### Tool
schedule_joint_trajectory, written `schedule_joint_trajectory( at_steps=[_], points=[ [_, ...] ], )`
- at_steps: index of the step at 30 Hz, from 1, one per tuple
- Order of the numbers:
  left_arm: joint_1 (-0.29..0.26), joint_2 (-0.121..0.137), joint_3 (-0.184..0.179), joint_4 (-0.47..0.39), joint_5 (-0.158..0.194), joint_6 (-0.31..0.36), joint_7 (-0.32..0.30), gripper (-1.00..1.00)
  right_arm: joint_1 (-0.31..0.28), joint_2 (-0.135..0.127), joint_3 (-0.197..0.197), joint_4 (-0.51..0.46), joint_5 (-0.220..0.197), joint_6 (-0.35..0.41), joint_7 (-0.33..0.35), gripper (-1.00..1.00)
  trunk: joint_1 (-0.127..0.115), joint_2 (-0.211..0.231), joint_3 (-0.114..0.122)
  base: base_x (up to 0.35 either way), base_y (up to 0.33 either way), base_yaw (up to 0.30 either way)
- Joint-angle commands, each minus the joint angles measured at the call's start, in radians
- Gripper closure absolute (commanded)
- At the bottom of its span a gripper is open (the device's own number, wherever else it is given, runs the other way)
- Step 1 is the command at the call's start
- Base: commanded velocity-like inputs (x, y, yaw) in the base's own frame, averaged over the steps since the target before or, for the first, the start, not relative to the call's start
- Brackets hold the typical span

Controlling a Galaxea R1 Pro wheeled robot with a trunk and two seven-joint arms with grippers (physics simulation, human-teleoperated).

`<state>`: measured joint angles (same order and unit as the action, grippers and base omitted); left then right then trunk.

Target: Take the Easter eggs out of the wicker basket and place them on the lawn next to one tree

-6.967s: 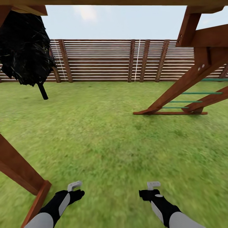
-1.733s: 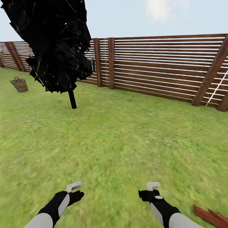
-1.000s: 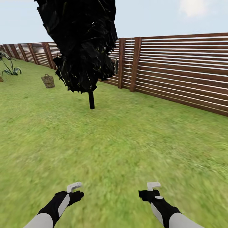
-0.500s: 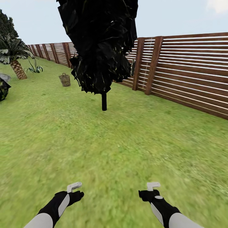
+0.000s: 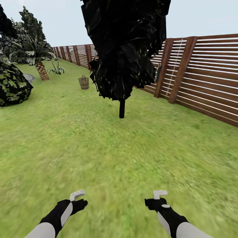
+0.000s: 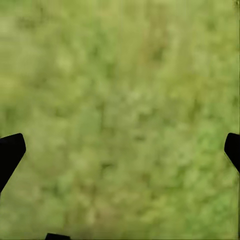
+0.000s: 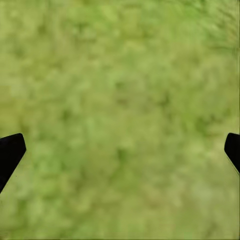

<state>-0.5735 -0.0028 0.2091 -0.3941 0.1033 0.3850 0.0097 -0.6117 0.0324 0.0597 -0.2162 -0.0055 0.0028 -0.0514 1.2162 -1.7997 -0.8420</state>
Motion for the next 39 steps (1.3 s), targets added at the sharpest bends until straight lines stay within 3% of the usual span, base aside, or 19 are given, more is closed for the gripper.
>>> schedule_joint_trajectory(
  at_steps=[1, 28, 39],
  points=[
    [0.000, 0.000, 0.003, -0.002, 0.010, 0.006, 0.001, -1.00, 0.000, 0.000, 0.006, 0.000, -0.001, 0.000, -0.005, -1.00, 0.001, 0.000, -0.001, 0.336, -0.085, 0.286],
    [0.000, 0.000, 0.003, -0.002, 0.011, 0.006, 0.001, -1.00, 0.000, 0.000, 0.006, 0.001, -0.002, 0.000, -0.005, -1.00, 0.001, 0.000, -0.001, 0.336, -0.015, 0.282],
    [0.000, -0.003, 0.002, 0.025, 0.014, 0.007, -0.006, -1.00, 0.000, -0.002, 0.006, 0.098, 0.005, -0.001, -0.005, -1.00, 0.001, 0.000, -0.001, 0.336, 0.000, 0.260]
  ],
)
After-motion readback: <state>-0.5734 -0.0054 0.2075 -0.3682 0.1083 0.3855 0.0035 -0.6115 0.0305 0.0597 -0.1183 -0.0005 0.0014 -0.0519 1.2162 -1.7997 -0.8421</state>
